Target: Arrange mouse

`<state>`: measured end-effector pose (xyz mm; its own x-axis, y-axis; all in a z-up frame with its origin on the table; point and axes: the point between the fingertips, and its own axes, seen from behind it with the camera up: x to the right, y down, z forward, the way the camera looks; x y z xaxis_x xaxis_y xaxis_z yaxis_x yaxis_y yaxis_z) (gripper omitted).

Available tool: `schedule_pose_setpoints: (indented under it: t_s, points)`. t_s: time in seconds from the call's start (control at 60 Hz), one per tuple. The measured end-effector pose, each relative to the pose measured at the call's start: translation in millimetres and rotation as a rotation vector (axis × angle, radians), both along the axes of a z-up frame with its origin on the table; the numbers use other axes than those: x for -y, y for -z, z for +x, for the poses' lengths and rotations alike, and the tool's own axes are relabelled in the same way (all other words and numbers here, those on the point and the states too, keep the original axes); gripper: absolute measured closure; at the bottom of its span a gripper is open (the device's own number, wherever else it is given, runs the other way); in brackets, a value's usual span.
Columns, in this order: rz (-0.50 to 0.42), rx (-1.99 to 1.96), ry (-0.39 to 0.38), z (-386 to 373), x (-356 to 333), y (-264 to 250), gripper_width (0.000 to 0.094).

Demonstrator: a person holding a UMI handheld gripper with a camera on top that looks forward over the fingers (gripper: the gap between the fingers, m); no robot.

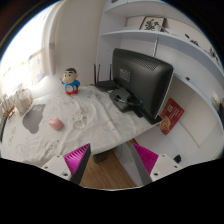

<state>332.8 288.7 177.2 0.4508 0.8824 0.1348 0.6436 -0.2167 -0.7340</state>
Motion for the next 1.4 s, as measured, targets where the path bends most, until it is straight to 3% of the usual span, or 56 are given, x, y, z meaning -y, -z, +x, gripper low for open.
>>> schedule_pose_setpoints:
  t_s: [0.25,0.417,0.517,0.867,1.317,1.4]
  points:
    - [-0.002,-0.035,-0.181,-79,59,34,0.008]
    - [-0.025,-0.114,-0.377,-133,140,56,0.008]
    - [-0.038,-0.115,-0.447,-153,170,86,0.0085]
    - [-0.052,-0.127,-0.463,-237,191,162,0.0081]
    - [-0.021,-0.154,-0.432,-347,164,186,0.0082]
    - [-0.024,-0.15,-0.424,-355,163,187,0.0145]
